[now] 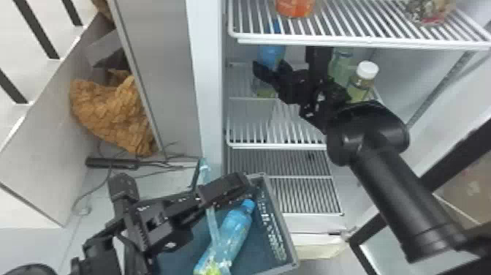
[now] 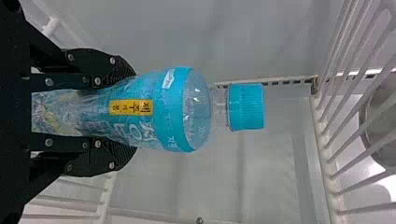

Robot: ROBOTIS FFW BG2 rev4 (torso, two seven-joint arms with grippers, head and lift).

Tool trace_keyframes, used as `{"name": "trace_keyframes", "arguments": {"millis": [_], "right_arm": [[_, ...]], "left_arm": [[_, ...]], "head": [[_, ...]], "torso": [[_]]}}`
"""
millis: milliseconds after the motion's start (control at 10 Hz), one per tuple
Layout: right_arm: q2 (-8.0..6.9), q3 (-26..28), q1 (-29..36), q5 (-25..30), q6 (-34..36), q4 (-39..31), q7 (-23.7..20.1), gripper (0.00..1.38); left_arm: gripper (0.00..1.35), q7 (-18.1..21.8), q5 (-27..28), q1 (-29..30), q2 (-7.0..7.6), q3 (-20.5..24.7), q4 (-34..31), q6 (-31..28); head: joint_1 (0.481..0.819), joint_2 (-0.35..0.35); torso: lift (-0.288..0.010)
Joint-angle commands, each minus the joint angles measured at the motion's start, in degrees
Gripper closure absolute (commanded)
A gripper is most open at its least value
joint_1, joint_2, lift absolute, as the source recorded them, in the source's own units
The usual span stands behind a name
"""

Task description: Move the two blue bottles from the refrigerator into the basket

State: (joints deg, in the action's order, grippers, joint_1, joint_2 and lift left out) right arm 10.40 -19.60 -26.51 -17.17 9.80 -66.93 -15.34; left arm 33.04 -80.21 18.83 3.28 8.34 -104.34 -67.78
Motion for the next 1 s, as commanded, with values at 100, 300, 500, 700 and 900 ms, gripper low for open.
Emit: {"name": "trace_keyframes", "arguments": {"millis": [100,300,500,700,900], "right_arm": [[0.32,3.38,5.83,0.37,0.32,-7.53,-0.75,1.18],[0.85,4.86,10.75,0.83,3.42,-15.96,-0.92,1.18],[1.2,6.46,15.53,1.52,5.52,-23.0,-1.01,1.18],[1.73,7.38,19.89,0.83,5.95,-27.92,-1.36,1.18],[2.7,7.95,24.39,0.03,7.07,-33.96,-1.89,1.18]], "left_arm": [[1.2,0.0,0.0,0.01,-0.03,-0.11,-0.07,0.0],[1.2,0.09,0.0,0.01,-0.03,-0.11,-0.07,0.0],[1.2,0.09,0.0,0.15,-0.03,-0.11,-0.07,0.0],[1.2,0.09,0.0,0.29,-0.03,-0.11,-0.07,0.0],[1.2,0.09,0.11,0.29,-0.12,-0.11,-0.07,0.0]], "head": [[0.695,-0.077],[0.695,-0.084],[0.695,-0.083],[0.695,-0.087],[0.695,-0.089]], "torso": [[-0.22],[-0.22],[-0.22],[-0.22],[-0.22]]}}
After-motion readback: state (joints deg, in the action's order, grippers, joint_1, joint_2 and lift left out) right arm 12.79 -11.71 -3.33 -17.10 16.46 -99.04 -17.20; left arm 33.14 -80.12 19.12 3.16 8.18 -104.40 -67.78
